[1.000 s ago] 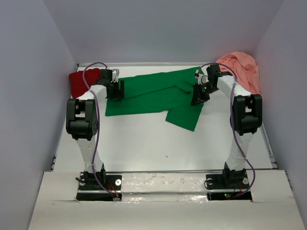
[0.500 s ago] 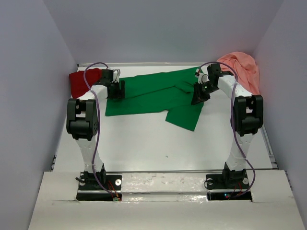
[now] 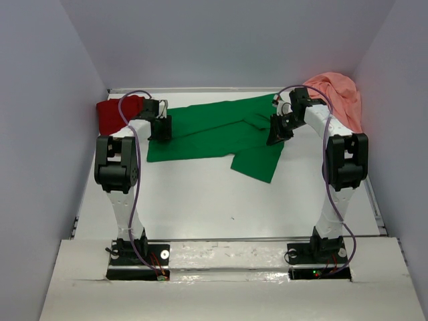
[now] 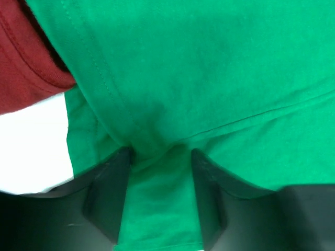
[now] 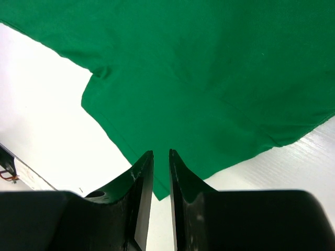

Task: Fold and stack the t-shirts
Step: Fold the flattened tshirt in 1/3 of the way

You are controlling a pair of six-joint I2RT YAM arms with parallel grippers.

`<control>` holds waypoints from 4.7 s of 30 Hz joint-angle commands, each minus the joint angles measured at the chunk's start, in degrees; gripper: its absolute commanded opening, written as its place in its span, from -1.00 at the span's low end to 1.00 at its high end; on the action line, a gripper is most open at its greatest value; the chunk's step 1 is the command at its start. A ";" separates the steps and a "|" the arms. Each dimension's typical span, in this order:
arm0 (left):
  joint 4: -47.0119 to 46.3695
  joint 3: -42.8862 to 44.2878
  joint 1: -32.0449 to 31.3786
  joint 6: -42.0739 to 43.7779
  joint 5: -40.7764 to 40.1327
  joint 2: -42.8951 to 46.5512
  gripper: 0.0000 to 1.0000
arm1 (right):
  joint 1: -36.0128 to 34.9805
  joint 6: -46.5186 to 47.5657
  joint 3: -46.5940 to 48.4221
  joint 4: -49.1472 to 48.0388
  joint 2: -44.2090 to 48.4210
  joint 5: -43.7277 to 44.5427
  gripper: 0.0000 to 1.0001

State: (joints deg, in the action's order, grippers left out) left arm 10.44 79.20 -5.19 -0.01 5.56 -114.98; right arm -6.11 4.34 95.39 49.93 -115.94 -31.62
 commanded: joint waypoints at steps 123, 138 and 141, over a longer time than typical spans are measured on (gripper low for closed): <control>-2.09 17.39 -0.17 6.43 -16.72 2.31 -1.00 | -0.48 -0.38 32.30 -14.34 -15.36 26.78 -1.00; -5.87 18.19 0.53 8.71 -18.84 -3.06 -1.00 | -0.48 -1.18 34.34 -14.07 -18.10 25.38 -1.00; -6.22 16.17 0.53 8.71 -18.22 -2.71 -1.00 | -0.48 -0.91 33.10 -13.99 -17.39 25.73 -1.00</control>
State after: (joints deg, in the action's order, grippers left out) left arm 7.40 96.82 -5.13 7.68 -12.03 -119.85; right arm -6.11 3.22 128.49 36.95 -135.81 -5.61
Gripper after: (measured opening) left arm 0.094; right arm 0.021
